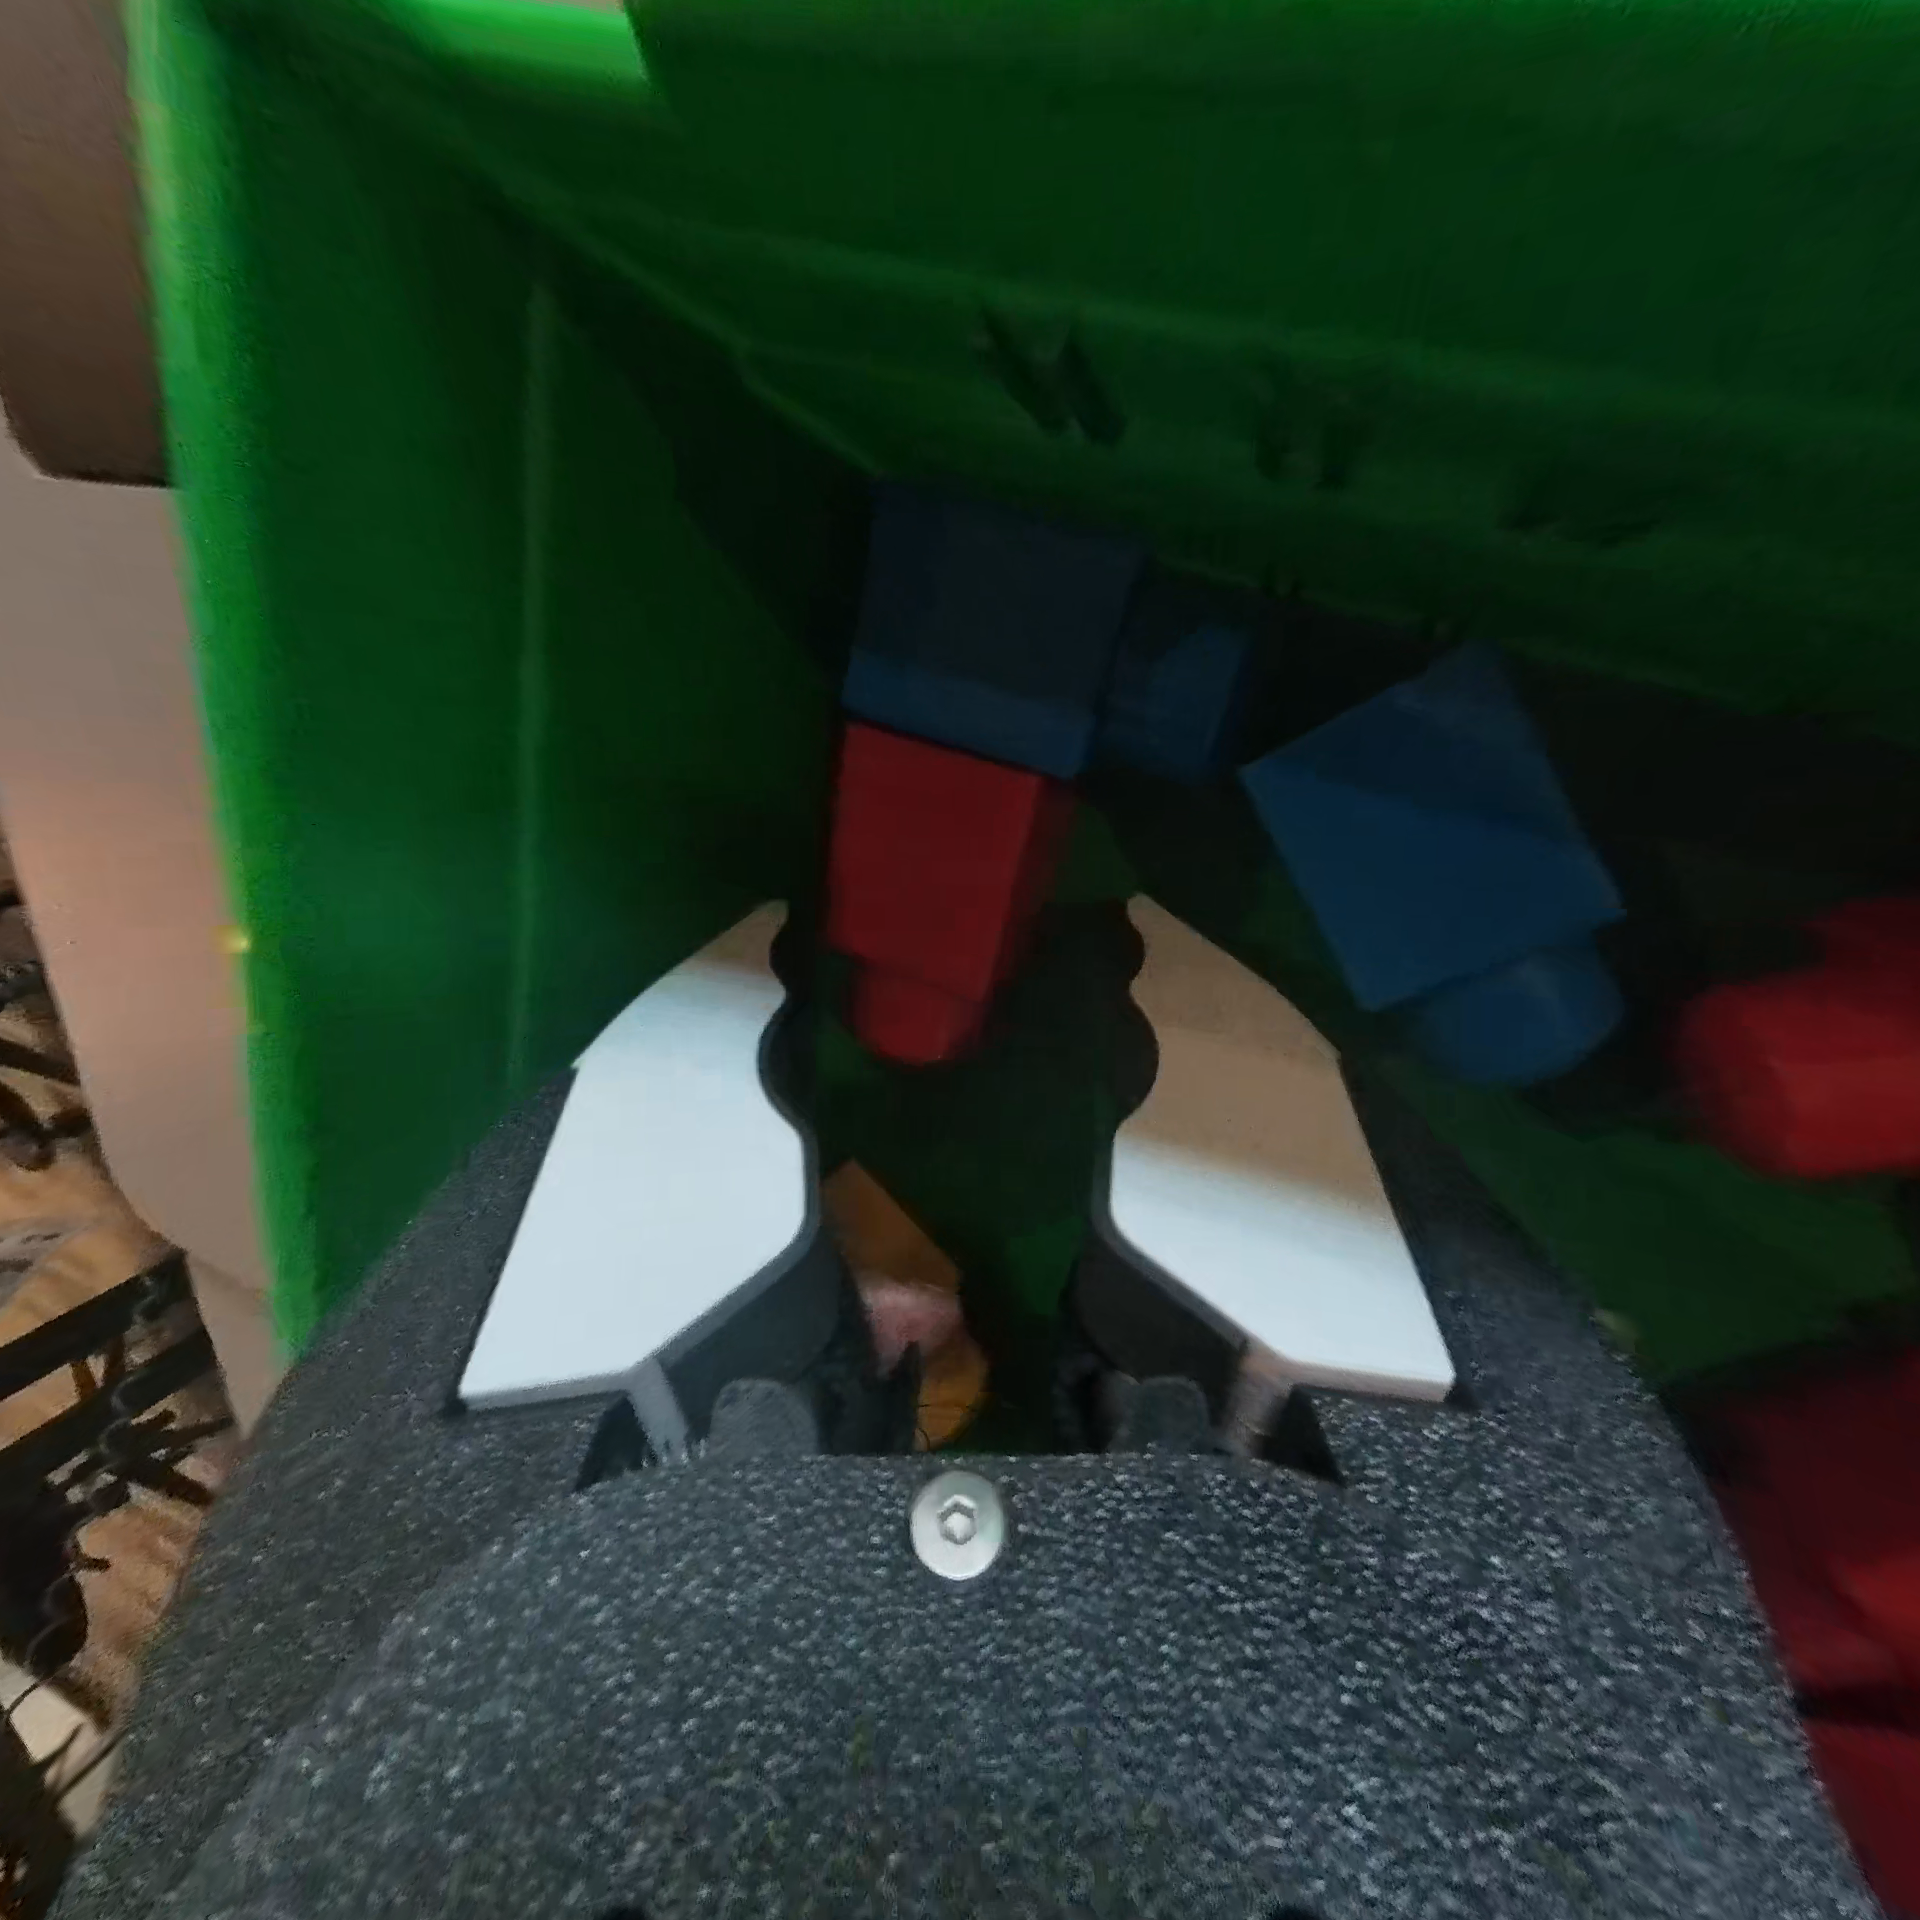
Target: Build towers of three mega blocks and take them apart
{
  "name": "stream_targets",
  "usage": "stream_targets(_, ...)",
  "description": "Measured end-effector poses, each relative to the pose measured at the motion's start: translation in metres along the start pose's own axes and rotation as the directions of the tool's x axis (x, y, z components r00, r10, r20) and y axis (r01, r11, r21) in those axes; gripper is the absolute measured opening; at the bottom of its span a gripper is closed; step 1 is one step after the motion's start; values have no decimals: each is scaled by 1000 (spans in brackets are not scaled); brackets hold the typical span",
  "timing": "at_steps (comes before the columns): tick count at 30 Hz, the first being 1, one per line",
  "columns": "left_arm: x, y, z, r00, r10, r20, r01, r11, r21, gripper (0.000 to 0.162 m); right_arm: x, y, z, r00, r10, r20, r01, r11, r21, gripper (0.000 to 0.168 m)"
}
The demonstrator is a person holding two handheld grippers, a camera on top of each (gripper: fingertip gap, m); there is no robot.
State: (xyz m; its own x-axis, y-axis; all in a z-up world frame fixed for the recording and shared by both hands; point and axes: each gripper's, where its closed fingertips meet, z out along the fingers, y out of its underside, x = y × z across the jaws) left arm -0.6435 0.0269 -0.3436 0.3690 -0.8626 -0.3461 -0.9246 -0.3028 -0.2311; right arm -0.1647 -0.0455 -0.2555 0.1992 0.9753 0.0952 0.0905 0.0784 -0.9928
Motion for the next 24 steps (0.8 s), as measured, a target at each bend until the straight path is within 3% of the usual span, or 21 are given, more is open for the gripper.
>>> stream_targets(9, 6, 3, -4, 997, -58, -53, 60, 998, 25, 40, 0, 1, 0, 1000, 0, 1, 0, 1000, -6, 46)
stream_targets(14, -10, -6, -38, 987, -133, 96, 118, 983, 141, 38, -2, 3, 2, 1000, -13, 8, 13, 1000, -22, 46)
stream_targets(19, -14, -47, -86, 956, -137, 261, 58, 956, 289, 38, -6, 6, 5, 999, -43, 18, 44, 998, -53, 45)
stream_targets(24, 12, -122, -122, 927, -55, 371, -105, 912, 398, 39, -8, 9, 6, 997, -72, 15, 73, 995, -74, 45)
